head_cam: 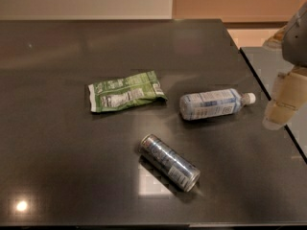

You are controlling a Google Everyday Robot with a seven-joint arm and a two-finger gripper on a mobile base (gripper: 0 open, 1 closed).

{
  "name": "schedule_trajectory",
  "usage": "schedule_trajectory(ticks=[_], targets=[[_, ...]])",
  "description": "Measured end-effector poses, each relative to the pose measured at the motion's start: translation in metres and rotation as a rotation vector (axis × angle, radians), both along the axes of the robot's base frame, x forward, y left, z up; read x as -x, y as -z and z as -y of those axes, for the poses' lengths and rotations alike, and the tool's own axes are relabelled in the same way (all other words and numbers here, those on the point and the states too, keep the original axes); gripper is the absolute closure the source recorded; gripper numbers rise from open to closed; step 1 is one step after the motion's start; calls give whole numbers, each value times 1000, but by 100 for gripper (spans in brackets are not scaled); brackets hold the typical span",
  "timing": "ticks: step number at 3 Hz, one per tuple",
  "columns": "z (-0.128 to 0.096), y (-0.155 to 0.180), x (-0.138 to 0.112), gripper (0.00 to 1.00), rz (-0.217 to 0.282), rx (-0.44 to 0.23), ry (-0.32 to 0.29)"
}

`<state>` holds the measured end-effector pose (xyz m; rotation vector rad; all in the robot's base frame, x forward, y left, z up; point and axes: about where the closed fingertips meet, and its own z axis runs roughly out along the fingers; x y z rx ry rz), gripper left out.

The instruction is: Place redbull can upright

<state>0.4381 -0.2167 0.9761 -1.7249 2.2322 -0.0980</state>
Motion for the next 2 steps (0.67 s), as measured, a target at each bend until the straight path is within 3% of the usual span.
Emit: schedule_trajectory(ticks=[2], targets=[[-17,5,-5,0,-20,-1,11]])
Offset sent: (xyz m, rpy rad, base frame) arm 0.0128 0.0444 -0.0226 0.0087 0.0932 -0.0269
